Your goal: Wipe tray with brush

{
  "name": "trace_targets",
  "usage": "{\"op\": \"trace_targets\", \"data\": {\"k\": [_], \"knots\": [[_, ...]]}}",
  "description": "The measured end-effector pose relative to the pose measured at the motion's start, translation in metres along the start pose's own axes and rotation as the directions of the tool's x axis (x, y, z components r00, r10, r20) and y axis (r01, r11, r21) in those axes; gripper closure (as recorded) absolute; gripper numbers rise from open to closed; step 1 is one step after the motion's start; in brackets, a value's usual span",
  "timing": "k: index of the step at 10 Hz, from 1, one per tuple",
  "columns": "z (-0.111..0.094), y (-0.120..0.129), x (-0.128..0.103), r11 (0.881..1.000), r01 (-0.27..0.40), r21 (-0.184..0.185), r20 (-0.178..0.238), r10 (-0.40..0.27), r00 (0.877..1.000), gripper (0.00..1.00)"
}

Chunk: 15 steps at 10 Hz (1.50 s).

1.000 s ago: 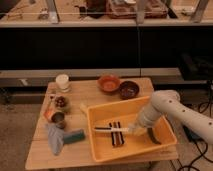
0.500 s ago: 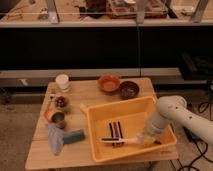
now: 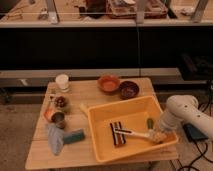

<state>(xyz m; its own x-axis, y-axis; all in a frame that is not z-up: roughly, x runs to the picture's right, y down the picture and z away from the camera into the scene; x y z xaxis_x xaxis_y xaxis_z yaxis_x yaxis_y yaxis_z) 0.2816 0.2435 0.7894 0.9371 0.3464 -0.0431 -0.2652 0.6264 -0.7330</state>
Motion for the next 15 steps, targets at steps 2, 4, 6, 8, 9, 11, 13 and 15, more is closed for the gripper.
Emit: {"op": "trace_targets", "data": {"k": [2,4,6,8,9,11,13,15], "knots": [[0.000,-0.008,0.000,1.000,-0.006,0.007,0.001,0.005,1.000,0.90],[-0.001,-0.008,-0.001,1.000,-0.003,0.005,0.000,0.003,1.000,0.90],[-0.001,-0.008,-0.001,1.000,-0.003,0.005,0.000,0.003,1.000,0.90],[-0.001,-0.008,-0.001,1.000,-0.003,0.004,-0.001,0.003,1.000,0.90],[-0.001,-0.008,-0.001,1.000,-0.003,0.004,-0.001,0.003,1.000,0.90],[-0.001,-0.008,0.000,1.000,-0.004,0.004,-0.001,0.004,1.000,0.90],[-0.006,-0.006,0.002,1.000,-0.007,0.002,-0.005,0.007,1.000,0.90],[-0.011,-0.004,0.005,1.000,-0.013,0.002,-0.007,0.013,1.000,0.90]]}}
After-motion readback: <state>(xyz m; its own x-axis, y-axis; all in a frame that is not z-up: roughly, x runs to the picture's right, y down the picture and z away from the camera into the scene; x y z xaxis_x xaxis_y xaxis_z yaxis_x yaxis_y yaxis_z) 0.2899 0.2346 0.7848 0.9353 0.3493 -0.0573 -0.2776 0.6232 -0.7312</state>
